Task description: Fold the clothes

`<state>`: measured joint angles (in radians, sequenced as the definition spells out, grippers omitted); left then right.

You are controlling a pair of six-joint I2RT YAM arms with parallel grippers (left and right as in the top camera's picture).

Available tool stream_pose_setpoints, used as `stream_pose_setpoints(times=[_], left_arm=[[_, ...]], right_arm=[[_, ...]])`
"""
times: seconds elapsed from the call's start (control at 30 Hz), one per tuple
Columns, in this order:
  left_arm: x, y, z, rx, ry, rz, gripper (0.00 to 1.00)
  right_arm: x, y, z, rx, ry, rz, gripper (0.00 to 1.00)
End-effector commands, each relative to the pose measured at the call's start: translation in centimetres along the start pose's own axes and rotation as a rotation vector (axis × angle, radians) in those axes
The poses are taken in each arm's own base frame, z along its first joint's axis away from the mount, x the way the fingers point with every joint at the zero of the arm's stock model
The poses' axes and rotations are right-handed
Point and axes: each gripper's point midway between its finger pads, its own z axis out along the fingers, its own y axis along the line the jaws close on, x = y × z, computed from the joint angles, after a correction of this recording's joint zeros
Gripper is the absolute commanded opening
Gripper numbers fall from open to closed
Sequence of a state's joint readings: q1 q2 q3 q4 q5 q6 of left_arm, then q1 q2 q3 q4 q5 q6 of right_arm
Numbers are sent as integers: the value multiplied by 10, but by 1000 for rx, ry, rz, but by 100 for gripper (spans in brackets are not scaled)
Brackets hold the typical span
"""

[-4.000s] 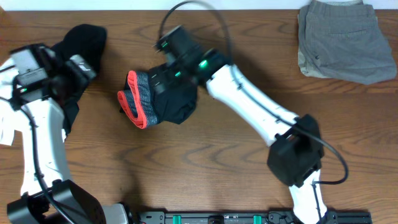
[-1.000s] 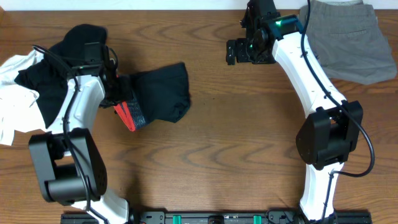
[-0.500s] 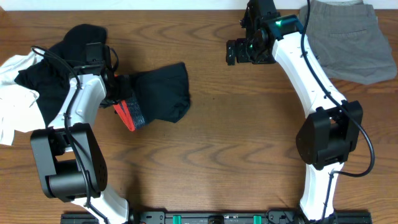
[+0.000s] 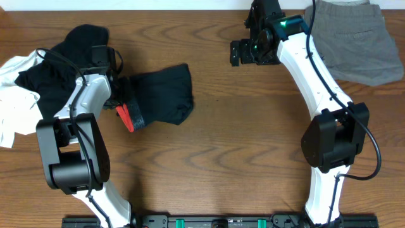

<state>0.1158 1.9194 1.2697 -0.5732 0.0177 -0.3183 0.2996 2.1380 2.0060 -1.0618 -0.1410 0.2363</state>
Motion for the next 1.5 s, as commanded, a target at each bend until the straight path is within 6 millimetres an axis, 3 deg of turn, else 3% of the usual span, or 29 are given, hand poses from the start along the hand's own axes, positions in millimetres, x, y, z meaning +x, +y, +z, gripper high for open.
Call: stream_pose_setpoints(times=[0.0, 0.5, 0.67, 0.7, 0.77, 0.83, 0.9, 1.0, 1.17, 1.3, 1.47], left_arm=[[-4, -1, -2, -4, -24, -10, 6], [-73, -38, -68, 150, -344, 7, 6], [-83, -54, -67, 170, -404, 83, 7], [-85, -54, -65, 170, -408, 88, 16], [-88, -53, -57, 157, -412, 84, 49], [-93, -45, -49, 123, -425, 77, 74], [-100, -37, -43, 96, -440, 59, 86], [-106, -26, -43, 88, -450, 35, 90], [-93, -35, -55, 168, -393, 53, 90], [-65, -50, -67, 238, -298, 95, 90], [-35, -44, -76, 215, -196, 125, 90]], right_arm=[[-5, 4, -12, -5, -29, -20, 99], [-1, 4, 3, -3, -9, -23, 99], [-3, 5, 3, -5, -16, -24, 99], [-3, 5, 3, -6, -15, -24, 99], [-2, 5, 3, -5, -11, -24, 99], [0, 5, 3, -7, -5, -23, 99], [1, 5, 3, -9, 1, -22, 99], [3, 5, 3, -7, 10, -21, 99], [5, 10, 3, -40, 20, -24, 99], [8, 21, 3, -87, 33, -30, 99], [17, 58, 4, -205, 60, -42, 99]])
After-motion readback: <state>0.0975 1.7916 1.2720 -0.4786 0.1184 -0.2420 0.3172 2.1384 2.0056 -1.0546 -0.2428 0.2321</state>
